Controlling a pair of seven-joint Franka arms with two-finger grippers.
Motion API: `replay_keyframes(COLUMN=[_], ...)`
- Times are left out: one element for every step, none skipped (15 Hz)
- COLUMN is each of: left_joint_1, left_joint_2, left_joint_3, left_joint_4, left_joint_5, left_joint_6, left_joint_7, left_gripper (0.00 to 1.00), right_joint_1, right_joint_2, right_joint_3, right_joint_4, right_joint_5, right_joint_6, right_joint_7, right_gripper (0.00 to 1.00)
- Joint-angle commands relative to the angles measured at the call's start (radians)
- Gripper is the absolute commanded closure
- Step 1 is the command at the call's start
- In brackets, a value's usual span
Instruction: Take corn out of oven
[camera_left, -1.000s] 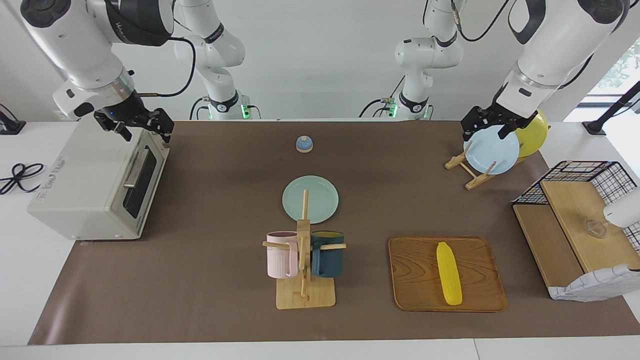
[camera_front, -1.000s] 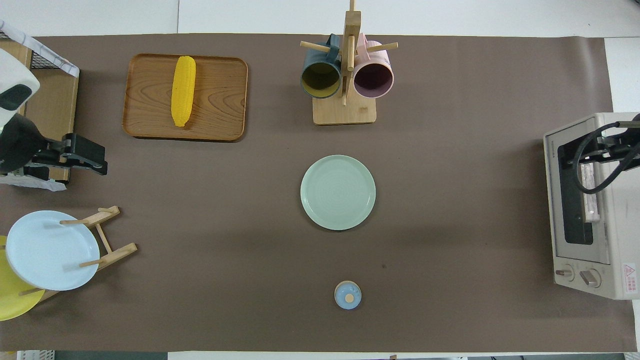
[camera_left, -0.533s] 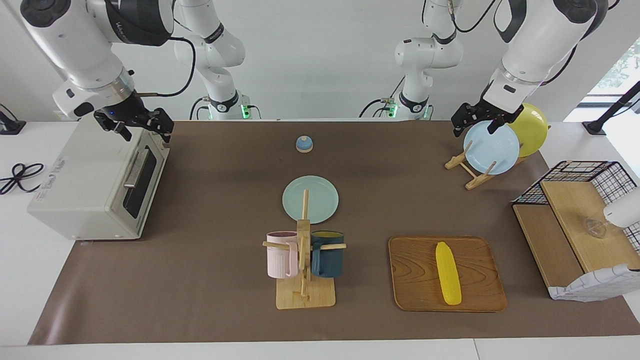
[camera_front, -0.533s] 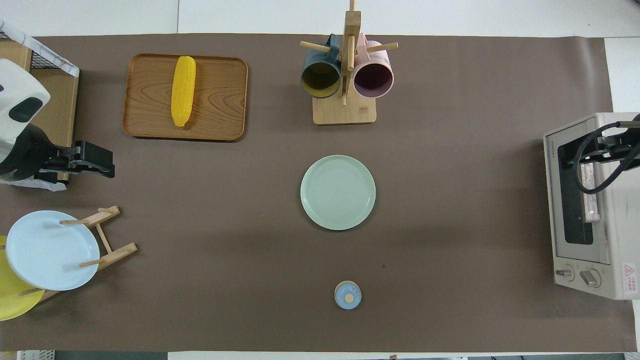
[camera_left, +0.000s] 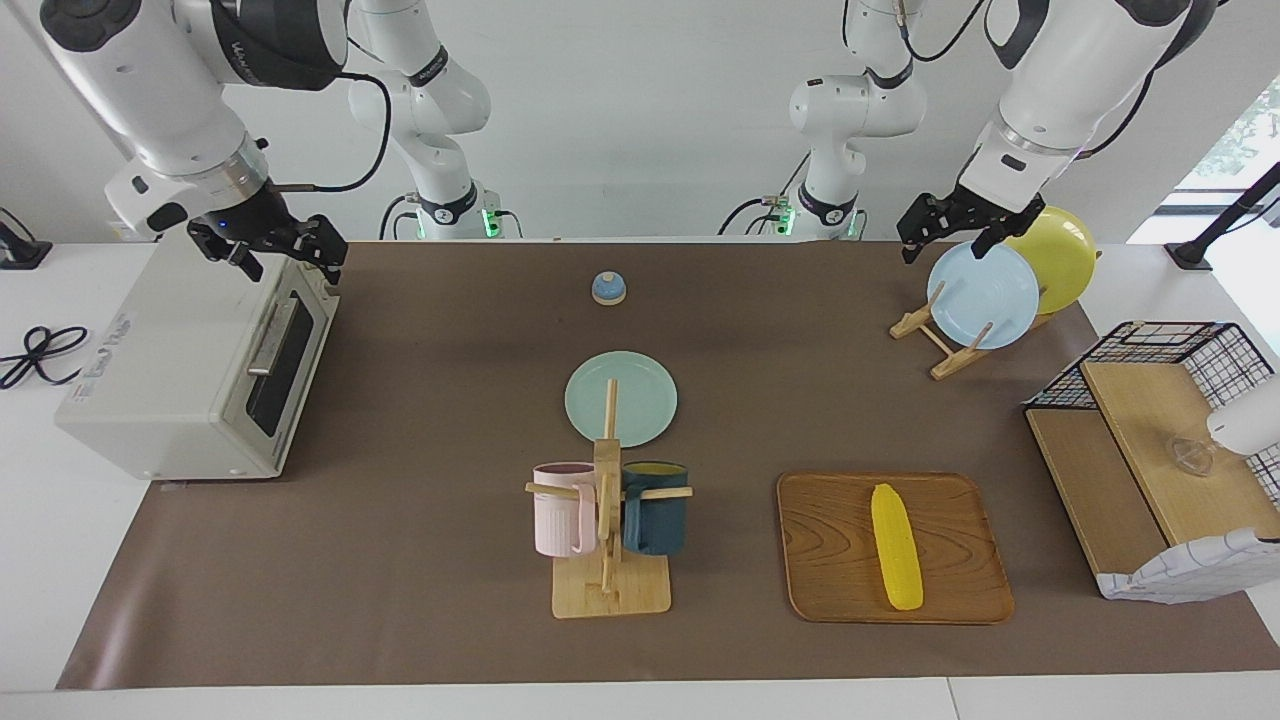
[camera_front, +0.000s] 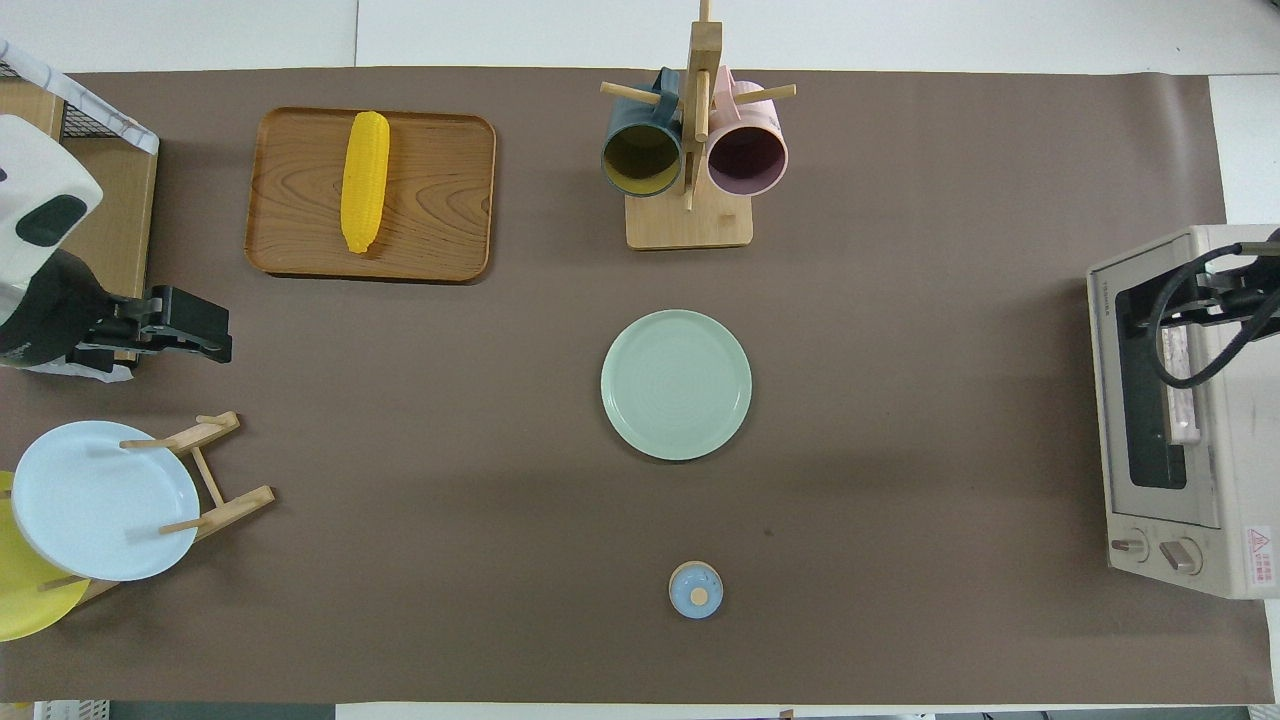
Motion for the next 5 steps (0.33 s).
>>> replay_keyframes(left_joint_1=[0.013, 0.013, 0.015, 0.016, 0.016], left_joint_2=[0.015, 0.015, 0.015, 0.015, 0.015], left_joint_3=[-0.011, -0.011, -0.011, -0.011, -0.011], left_joint_4=[0.023, 0.023, 0.023, 0.023, 0.023], left_joint_5=[-0.003, -0.003, -0.003, -0.003, -0.003], left_joint_6=[-0.014, -0.014, -0.014, -0.014, -0.014], left_joint_7=[-0.009, -0.009, -0.009, -0.008, -0.008], left_gripper=[0.00, 0.00, 0.00, 0.00, 0.00], right_joint_1=[-0.008, -0.008, -0.008, -0.008, -0.008], right_joint_2=[-0.016, -0.016, -0.016, -0.016, -0.016], right_joint_3=[0.006, 0.006, 0.006, 0.006, 0.006], right_joint_4=[-0.015, -0.015, -0.014, -0.014, -0.014], right_joint_5=[0.002, 0.002, 0.002, 0.002, 0.002], right_joint_6=[0.019, 0.020, 0.020, 0.019, 0.019], right_joint_7=[0.003, 0.003, 0.003, 0.005, 0.003], right_gripper=[0.00, 0.00, 0.00, 0.00, 0.00])
